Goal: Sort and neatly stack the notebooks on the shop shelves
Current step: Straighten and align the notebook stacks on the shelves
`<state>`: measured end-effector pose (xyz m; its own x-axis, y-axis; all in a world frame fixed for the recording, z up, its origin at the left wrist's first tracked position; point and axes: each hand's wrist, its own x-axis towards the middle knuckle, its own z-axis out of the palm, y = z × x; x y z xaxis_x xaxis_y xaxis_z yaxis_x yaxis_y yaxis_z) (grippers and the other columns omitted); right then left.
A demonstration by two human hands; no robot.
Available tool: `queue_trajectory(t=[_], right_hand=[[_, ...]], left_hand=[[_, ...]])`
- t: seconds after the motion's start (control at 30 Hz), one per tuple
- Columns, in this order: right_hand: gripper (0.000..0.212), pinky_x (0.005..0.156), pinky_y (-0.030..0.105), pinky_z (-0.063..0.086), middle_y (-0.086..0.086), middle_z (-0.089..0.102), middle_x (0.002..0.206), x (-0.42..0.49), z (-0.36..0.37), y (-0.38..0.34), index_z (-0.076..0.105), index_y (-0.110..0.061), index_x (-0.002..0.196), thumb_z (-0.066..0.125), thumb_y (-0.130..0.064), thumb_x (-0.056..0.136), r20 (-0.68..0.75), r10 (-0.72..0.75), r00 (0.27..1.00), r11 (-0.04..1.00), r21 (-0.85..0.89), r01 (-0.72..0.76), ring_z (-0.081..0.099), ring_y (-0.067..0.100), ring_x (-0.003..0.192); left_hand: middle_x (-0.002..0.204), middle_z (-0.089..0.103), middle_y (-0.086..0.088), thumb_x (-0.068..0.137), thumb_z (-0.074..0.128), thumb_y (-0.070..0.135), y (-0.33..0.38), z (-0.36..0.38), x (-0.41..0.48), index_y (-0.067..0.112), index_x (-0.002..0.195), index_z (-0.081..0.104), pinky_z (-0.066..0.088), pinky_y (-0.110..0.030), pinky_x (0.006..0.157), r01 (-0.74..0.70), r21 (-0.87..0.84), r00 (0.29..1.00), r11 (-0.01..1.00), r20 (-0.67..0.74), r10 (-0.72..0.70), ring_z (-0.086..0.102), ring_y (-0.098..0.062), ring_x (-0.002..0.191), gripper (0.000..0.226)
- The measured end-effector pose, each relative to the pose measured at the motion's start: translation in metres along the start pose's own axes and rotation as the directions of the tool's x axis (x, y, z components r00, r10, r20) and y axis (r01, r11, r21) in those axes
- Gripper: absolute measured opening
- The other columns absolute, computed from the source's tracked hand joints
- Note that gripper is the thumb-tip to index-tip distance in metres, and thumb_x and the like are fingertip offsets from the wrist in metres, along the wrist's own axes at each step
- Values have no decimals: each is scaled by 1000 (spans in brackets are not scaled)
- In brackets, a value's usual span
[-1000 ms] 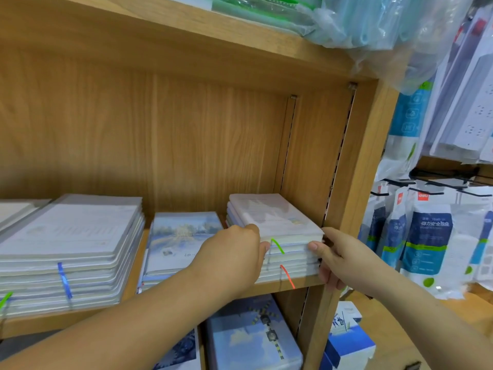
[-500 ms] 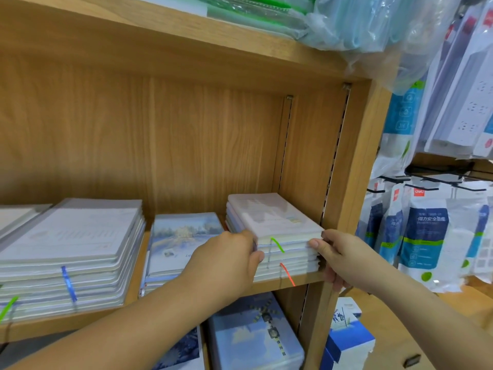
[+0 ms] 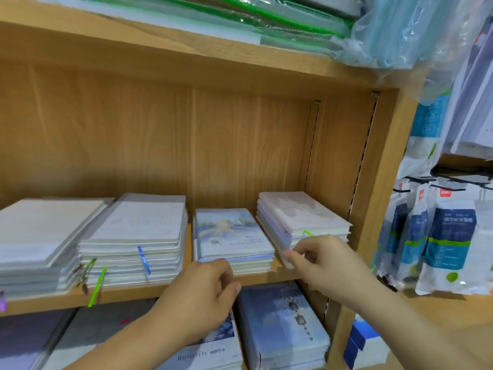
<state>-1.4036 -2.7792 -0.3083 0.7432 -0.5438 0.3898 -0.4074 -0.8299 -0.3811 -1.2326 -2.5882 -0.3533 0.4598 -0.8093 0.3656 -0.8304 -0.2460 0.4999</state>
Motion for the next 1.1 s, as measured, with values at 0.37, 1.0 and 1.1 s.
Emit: queue_trajectory(t=[0.37,1.0,1.1], right_hand=[[50,62,32,48,-9,60,86,1,43,-32,52,-31,95,58,-78,82,-44,150,988,959,-238,-156,61,18,82],[24,53,46,58,9,63,54,5,78,-8,72,-15,79,75,-36,91,129,190,973,900,374,-225,63,33,48],[28,57,47,58,8,65,57,7,78,-5,71,-21,77,73,-44,91,132,177,975,933,294,-209,63,27,44]], left_hand=[[57,51,4,98,58,43,-36,-20,-30,29,82,52,54,-38,65,138,51,974,989,-186,-127,52,-14,58,22],[50,46,3,99,62,33,-50,19,-21,18,77,63,44,-44,53,59,-87,920,994,-382,-88,51,-26,53,27],[58,64,1,99,62,36,-54,22,-21,15,88,71,52,-46,57,71,-117,913,991,-393,-112,61,-27,59,25]])
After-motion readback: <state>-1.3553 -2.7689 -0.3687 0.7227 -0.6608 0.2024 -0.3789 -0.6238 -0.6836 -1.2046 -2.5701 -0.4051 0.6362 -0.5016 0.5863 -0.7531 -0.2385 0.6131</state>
